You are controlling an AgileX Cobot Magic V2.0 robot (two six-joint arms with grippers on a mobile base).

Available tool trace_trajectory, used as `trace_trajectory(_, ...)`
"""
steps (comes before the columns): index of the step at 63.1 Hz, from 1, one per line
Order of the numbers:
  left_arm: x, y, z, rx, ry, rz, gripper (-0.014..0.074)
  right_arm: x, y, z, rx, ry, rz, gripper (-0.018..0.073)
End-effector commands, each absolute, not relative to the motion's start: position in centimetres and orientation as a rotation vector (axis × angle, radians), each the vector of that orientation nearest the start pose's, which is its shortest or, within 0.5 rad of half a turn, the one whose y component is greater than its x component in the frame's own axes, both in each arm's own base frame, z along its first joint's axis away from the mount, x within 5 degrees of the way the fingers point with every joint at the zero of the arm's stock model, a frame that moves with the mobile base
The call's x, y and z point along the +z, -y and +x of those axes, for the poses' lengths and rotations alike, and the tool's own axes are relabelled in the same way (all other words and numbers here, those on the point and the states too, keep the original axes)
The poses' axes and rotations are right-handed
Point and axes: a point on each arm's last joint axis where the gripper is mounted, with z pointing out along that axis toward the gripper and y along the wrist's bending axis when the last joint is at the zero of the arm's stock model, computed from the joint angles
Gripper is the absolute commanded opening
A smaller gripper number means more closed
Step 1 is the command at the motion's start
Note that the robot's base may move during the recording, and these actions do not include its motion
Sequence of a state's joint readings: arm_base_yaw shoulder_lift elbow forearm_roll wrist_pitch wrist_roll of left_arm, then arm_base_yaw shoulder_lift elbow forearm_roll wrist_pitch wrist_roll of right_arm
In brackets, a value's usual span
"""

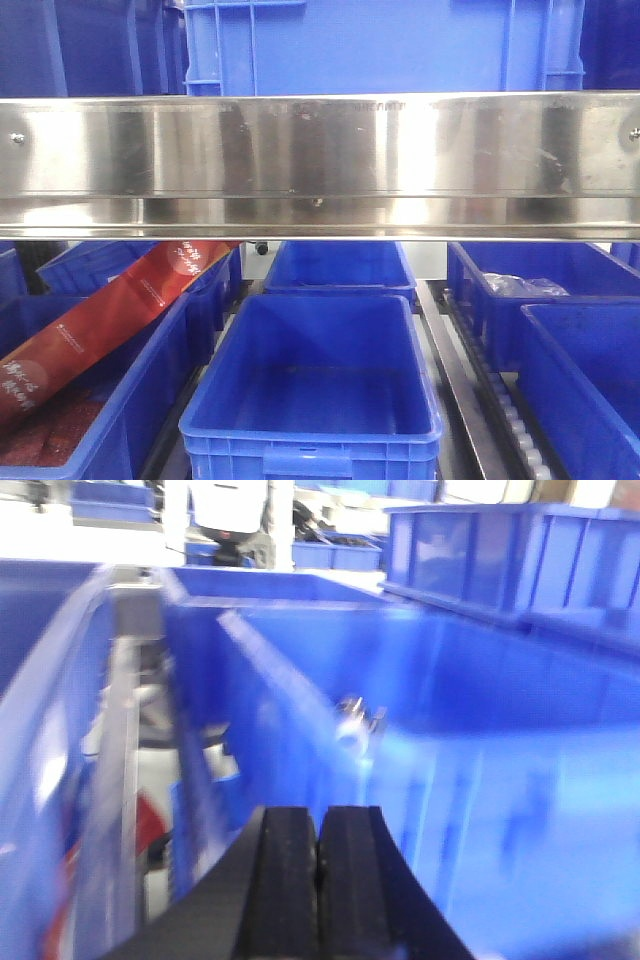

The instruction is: Place valve from conveyor to right shelf box

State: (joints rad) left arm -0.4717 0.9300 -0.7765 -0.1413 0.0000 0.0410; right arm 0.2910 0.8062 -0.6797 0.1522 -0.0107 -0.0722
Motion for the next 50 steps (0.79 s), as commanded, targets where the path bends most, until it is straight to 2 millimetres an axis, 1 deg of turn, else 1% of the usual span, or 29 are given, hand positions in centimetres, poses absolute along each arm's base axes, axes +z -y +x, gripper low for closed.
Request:
trace_trajectory(1, 36.5, 8.2, 16.2, -0.439, -1.58, 0.295, -0.0111, 35.4, -4.5, 15.6, 0.268, -1.566, -0.17, -0.0167)
trace_trajectory(7, 35.2, 6.9, 14.5, -0.422, -1.58, 0.277, -0.0111, 34.2, -4.2, 14.5, 0.268, -1.573, -0.171, -0.0167)
trace_trajectory(10, 34.9, 6.2, 13.7, -0.409, -1.576, 0.261, -0.0111, 33.9, -4.1, 14.0, 0.269, -1.581, -0.174, -0.0167)
trace_trajectory(17, 33.9, 4.6, 11.9, -0.365, -1.565, 0.212, -0.0111, 33.6, -3.9, 12.9, 0.275, -1.618, -0.187, -0.0167)
trace_trajectory(23, 33.1, 3.6, 11.0, -0.328, -1.553, 0.171, -0.0111, 33.5, -3.7, 12.2, 0.278, -1.645, -0.197, -0.0167)
trace_trajectory(28, 32.9, 2.9, 10.1, -0.302, -1.525, 0.14, -0.0111, 33.6, -3.7, 12.1, 0.279, -1.639, -0.197, -0.0167)
trace_trajectory(36, 33.3, 2.4, 9.3, -0.283, -1.475, 0.113, -0.0111, 33.7, -3.7, 12.1, 0.279, -1.625, -0.193, -0.0167)
trace_trajectory(50, 33.8, 2.2, 9.0, -0.279, -1.428, 0.101, -0.0111, 33.7, -3.7, 12.1, 0.279, -1.625, -0.193, -0.0167)
